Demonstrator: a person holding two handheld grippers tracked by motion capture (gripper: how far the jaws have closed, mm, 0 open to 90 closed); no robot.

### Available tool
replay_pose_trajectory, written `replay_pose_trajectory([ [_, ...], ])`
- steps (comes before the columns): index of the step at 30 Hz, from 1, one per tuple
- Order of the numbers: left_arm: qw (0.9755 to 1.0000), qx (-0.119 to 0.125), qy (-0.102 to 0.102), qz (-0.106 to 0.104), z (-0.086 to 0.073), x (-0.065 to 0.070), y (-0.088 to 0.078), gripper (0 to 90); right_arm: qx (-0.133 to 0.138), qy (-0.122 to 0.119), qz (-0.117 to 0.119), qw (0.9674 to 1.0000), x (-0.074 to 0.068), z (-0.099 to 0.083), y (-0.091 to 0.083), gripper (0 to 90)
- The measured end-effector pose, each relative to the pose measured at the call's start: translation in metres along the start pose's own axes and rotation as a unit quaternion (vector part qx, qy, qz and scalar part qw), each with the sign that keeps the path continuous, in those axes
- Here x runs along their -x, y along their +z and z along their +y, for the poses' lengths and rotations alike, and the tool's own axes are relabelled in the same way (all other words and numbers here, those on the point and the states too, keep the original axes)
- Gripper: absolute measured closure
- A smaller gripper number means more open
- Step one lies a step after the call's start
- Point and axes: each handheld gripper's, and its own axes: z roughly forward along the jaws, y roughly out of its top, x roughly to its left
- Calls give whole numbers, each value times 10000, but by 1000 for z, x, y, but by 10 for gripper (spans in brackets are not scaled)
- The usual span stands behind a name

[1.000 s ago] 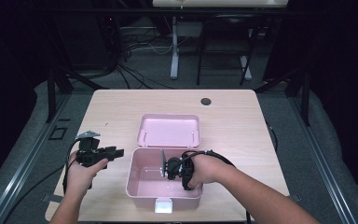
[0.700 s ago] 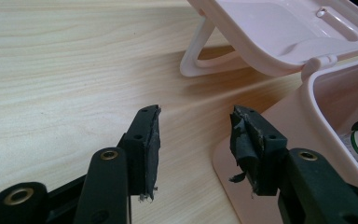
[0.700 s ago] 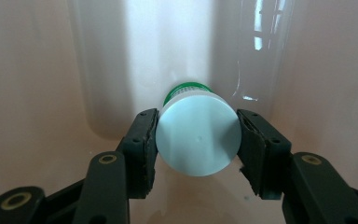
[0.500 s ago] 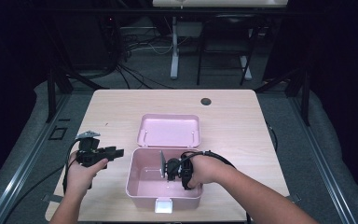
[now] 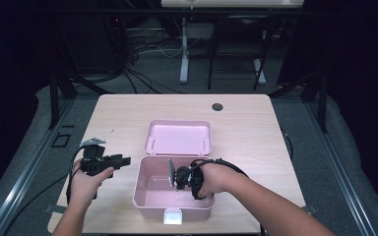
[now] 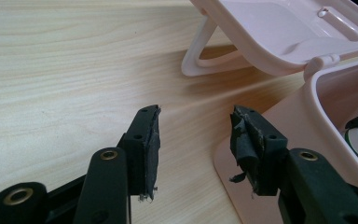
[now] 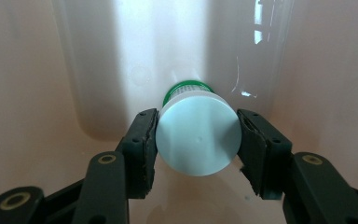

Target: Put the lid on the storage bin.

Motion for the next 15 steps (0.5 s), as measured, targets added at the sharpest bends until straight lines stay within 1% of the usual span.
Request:
replay_pose_trajectory([
  [3, 10000, 14, -7, 1, 0, 0, -1, 523, -4, 25, -3, 10000, -1, 0, 0, 496],
  [7, 10000, 24, 10, 7, 0, 0, -1, 522, 95, 74, -2, 9999, 0, -2, -4, 487],
  [10, 10000, 32, 23, 7, 1, 1, -2, 521, 264, 173, 36, 9995, 1, -4, -12, 484],
  [11, 10000, 32, 26, 3, 1, 2, -2, 521, 283, 209, 34, 9994, 1, -5, -15, 485],
  [13, 10000, 35, 37, -7, 1, 3, -2, 521, 302, 259, -16, 9992, 1, -6, -21, 485],
  [15, 10000, 31, 59, -33, 2, 5, -3, 523, 401, 305, -51, 9987, 2, -9, -28, 486],
])
